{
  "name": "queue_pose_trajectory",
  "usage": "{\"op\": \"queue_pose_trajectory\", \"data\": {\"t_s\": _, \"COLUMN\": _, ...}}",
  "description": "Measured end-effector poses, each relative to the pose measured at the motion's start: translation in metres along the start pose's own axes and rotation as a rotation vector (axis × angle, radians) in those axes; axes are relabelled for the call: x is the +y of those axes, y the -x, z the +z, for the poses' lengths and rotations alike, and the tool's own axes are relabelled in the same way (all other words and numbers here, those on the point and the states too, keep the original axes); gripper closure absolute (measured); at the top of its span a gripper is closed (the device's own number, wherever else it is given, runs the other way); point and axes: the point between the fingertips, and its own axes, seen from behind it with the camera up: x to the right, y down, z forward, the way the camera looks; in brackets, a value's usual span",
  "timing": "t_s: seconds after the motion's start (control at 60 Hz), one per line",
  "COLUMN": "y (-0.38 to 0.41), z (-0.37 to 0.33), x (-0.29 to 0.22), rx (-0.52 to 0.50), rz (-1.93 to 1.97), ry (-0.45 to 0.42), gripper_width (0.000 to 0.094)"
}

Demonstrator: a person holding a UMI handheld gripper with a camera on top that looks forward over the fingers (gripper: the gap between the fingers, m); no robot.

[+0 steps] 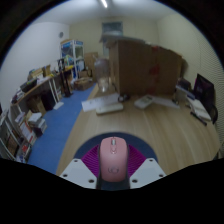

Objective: Arrange mouse

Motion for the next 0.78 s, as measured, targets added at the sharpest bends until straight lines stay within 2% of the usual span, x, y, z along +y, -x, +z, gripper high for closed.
{"op": "queue_pose_trajectory", "data": {"t_s": 0.083, "y": -0.007, "z": 0.016, "x": 0.036, "rx": 0.017, "rz": 0.006, "ry": 0.054, "gripper_width": 0.0633}}
{"op": "queue_pose_trajectory", "data": {"t_s": 0.1, "y": -0.007, "z": 0.017, "x": 0.03, "rx": 0.018, "rz": -0.015, "ry": 0.019, "gripper_width": 0.0591}}
{"op": "queue_pose_trajectory", "data": {"t_s": 0.167, "y": -0.003, "z": 0.012, "x": 0.032, "rx": 0.027, "rz": -0.058, "ry": 0.033, "gripper_width": 0.0544}}
{"op": "queue_pose_trajectory", "data": {"t_s": 0.183, "y": -0.006, "z": 0.017, "x": 0.032, "rx": 0.026, "rz": -0.055, "ry": 0.036, "gripper_width": 0.0458}}
{"op": "queue_pose_trajectory", "data": {"t_s": 0.2, "y": -0.006, "z": 0.018, "x": 0.032, "rx": 0.024, "rz": -0.05, "ry": 0.046, "gripper_width": 0.0503}}
{"op": "queue_pose_trajectory", "data": {"t_s": 0.283, "y": -0.005, "z": 0.019, "x": 0.035, "rx": 0.004, "rz": -0.026, "ry": 0.107, "gripper_width": 0.0405}}
{"op": "queue_pose_trajectory", "data": {"t_s": 0.383, "y": 0.003, "z": 0.005, "x": 0.032, "rx": -0.039, "rz": 0.056, "ry": 0.164, "gripper_width": 0.0073}}
{"op": "queue_pose_trajectory", "data": {"t_s": 0.417, "y": 0.007, "z": -0.006, "x": 0.025, "rx": -0.056, "rz": 0.07, "ry": 0.153, "gripper_width": 0.0107}}
{"op": "queue_pose_trajectory", "data": {"t_s": 0.583, "y": 0.001, "z": -0.1, "x": 0.008, "rx": -0.093, "rz": 0.06, "ry": 0.126, "gripper_width": 0.0101}}
{"op": "queue_pose_trajectory", "data": {"t_s": 0.683, "y": -0.013, "z": -0.155, "x": 0.023, "rx": -0.096, "rz": 0.066, "ry": 0.152, "gripper_width": 0.0102}}
{"op": "queue_pose_trajectory", "data": {"t_s": 0.783, "y": -0.045, "z": -0.213, "x": 0.046, "rx": -0.053, "rz": 0.076, "ry": 0.173, "gripper_width": 0.0104}}
